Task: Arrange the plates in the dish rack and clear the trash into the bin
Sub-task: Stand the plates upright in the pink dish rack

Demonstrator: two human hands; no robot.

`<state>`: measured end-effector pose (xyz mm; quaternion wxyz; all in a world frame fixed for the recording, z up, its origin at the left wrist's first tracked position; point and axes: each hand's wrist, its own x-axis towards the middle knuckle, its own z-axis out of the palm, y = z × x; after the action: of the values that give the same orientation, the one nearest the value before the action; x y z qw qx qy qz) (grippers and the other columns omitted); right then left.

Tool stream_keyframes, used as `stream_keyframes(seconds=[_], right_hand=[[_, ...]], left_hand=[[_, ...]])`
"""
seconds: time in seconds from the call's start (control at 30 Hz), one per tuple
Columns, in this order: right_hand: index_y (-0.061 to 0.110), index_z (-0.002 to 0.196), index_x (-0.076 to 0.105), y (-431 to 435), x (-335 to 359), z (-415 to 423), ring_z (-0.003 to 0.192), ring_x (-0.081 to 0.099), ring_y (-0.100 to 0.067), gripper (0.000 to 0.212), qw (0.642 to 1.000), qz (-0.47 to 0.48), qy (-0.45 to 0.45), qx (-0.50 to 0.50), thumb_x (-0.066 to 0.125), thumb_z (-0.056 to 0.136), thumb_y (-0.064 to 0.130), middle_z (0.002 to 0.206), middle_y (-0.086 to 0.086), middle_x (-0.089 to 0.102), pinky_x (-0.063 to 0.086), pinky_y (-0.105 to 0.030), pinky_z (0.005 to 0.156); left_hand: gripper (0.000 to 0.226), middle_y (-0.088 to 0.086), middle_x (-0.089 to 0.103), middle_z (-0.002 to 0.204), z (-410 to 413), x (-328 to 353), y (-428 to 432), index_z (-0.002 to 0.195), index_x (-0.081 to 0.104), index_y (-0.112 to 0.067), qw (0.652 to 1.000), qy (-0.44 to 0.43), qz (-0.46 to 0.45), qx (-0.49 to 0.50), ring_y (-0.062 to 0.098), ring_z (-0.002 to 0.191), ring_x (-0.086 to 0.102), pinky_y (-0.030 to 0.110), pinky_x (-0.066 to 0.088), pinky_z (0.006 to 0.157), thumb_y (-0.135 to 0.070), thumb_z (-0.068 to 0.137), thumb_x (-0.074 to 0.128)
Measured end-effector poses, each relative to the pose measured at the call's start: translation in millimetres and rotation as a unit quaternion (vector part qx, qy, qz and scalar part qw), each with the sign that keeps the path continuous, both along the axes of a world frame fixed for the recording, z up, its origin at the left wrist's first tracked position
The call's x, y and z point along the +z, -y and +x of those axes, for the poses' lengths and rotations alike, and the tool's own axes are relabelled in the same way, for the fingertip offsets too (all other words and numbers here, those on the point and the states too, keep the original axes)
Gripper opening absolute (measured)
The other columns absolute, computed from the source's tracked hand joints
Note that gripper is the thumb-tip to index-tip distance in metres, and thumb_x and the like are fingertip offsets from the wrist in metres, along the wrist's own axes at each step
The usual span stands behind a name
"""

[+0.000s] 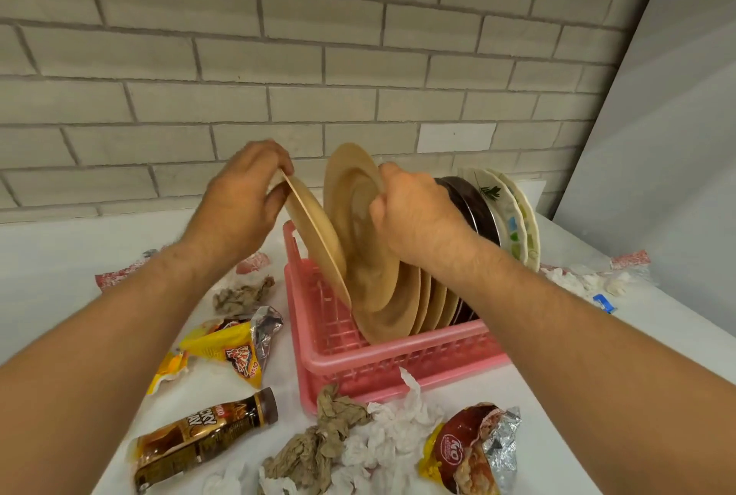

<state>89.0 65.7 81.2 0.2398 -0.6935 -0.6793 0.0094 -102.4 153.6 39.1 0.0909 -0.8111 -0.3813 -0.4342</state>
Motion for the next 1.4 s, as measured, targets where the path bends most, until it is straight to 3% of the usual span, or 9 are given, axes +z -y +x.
stream_keyframes(seconds=[0.1,0.27,0.43,0.67,0.9,1.03,1.13,1.23,1.4], right_hand=[[0.012,0.121,0.046,4,-4,0,0.077,0.056,-0.021,0.023,0.999,-0.020,0.014,-0.024,0.043,0.099,0.018,0.087,-0.004,0.050,0.042,-0.025,0.051],[0.013,0.124,0.046,5,-25,-6,0.088,0.061,-0.023,0.029,0.997,-0.065,0.012,-0.032,0.049,0.095,0.015,0.102,-0.007,0.059,0.056,-0.034,0.069],[0.012,0.129,0.041,7,-38,-10,0.079,0.056,-0.020,0.036,0.993,-0.112,0.009,-0.026,0.052,0.094,0.012,0.098,-0.006,0.053,0.044,-0.025,0.053],[0.017,0.150,0.011,4,-36,-6,0.076,0.059,-0.020,0.082,0.988,-0.147,0.038,-0.032,0.060,0.087,0.000,0.105,-0.010,0.059,0.051,-0.027,0.054],[0.015,0.123,0.051,4,-24,3,0.080,0.057,-0.014,0.032,0.994,-0.057,0.091,-0.027,0.054,0.096,0.032,0.093,0.002,0.058,0.048,-0.024,0.063],[0.021,0.120,0.059,14,-15,3,0.085,0.062,-0.011,0.034,0.995,0.067,0.043,0.060,0.043,0.098,0.042,0.093,0.006,0.066,0.055,-0.031,0.079],[0.026,0.126,0.055,17,-21,-6,0.080,0.062,-0.006,0.043,0.988,0.004,-0.049,0.147,0.050,0.091,0.051,0.081,0.010,0.066,0.056,-0.033,0.079],[0.025,0.128,0.048,15,-34,-11,0.072,0.063,-0.010,0.050,0.985,-0.016,-0.060,0.162,0.056,0.087,0.052,0.076,0.005,0.064,0.057,-0.036,0.073],[0.026,0.144,0.031,15,-43,-8,0.065,0.062,-0.012,0.055,0.983,-0.034,-0.063,0.168,0.051,0.095,0.036,0.072,0.004,0.062,0.058,-0.036,0.067]], left_hand=[[0.020,0.012,0.055,0.117,-6,12,-1,0.104,0.056,-0.005,1.000,0.019,0.005,0.013,0.024,0.110,0.051,0.022,0.034,0.090,0.001,0.085,0.061],[0.020,0.010,0.054,0.119,-9,19,-3,0.106,0.055,-0.007,0.999,0.034,0.007,0.017,0.024,0.112,0.050,0.024,0.035,0.092,0.000,0.087,0.059],[0.019,0.009,0.054,0.120,-11,17,-3,0.107,0.055,-0.008,0.999,0.040,0.000,0.026,0.023,0.113,0.050,0.023,0.034,0.092,-0.003,0.089,0.059],[0.019,0.006,0.054,0.121,-11,14,-3,0.107,0.055,-0.010,0.999,0.047,-0.010,0.026,0.020,0.114,0.049,0.020,0.033,0.090,-0.004,0.089,0.058],[0.020,0.008,0.053,0.123,0,17,-2,0.108,0.055,-0.007,1.000,0.007,-0.006,-0.002,0.022,0.115,0.049,0.020,0.032,0.092,-0.002,0.089,0.058],[0.020,0.010,0.054,0.121,8,18,-2,0.107,0.055,-0.006,1.000,-0.026,-0.001,-0.014,0.024,0.112,0.050,0.021,0.034,0.091,-0.002,0.088,0.059],[0.022,0.010,0.053,0.121,13,18,-3,0.107,0.056,-0.005,0.999,-0.026,-0.005,-0.020,0.024,0.113,0.049,0.021,0.033,0.092,0.001,0.086,0.059],[0.024,0.011,0.054,0.121,18,17,-3,0.107,0.056,-0.004,0.999,-0.041,-0.001,-0.027,0.025,0.115,0.049,0.022,0.033,0.094,0.004,0.084,0.059],[0.022,0.011,0.055,0.117,27,14,-5,0.105,0.057,-0.006,0.998,-0.065,0.006,-0.025,0.025,0.113,0.049,0.023,0.035,0.090,0.001,0.084,0.061]])
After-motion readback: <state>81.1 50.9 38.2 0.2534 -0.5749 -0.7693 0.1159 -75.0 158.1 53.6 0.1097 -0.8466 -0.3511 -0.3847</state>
